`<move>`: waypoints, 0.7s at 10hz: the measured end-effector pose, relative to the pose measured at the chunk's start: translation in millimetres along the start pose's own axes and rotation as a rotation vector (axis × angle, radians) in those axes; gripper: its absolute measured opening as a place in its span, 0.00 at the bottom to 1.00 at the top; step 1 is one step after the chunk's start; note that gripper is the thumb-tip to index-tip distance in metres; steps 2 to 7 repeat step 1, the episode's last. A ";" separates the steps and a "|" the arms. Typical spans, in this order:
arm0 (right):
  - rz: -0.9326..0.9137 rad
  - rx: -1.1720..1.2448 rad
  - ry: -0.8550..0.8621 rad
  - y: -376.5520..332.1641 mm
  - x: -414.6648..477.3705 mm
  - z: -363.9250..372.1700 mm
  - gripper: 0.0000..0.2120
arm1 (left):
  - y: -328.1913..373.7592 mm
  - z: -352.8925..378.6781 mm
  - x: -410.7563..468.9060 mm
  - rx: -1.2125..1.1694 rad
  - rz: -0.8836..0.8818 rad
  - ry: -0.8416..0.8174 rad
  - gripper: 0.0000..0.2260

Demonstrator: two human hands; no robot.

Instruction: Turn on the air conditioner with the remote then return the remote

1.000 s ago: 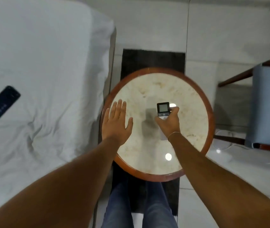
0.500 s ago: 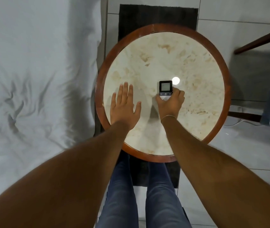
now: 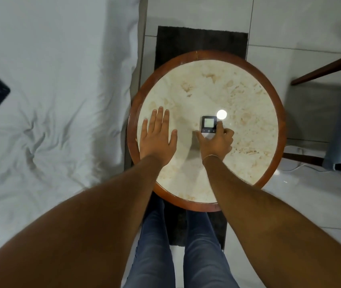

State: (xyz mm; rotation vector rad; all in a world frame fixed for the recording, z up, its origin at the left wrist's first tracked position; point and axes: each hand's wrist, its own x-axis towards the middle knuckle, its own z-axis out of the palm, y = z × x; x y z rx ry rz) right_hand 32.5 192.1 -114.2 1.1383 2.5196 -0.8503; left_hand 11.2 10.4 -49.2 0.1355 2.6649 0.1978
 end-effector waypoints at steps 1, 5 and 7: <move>-0.050 -0.108 0.031 -26.3 -1.6 -26.5 0.42 | 1.8 -31.3 6.3 0.017 0.018 0.086 0.32; -0.050 -0.108 0.031 -26.3 -1.6 -26.5 0.42 | 1.8 -31.3 6.3 0.017 0.018 0.086 0.32; -0.050 -0.108 0.031 -26.3 -1.6 -26.5 0.42 | 1.8 -31.3 6.3 0.017 0.018 0.086 0.32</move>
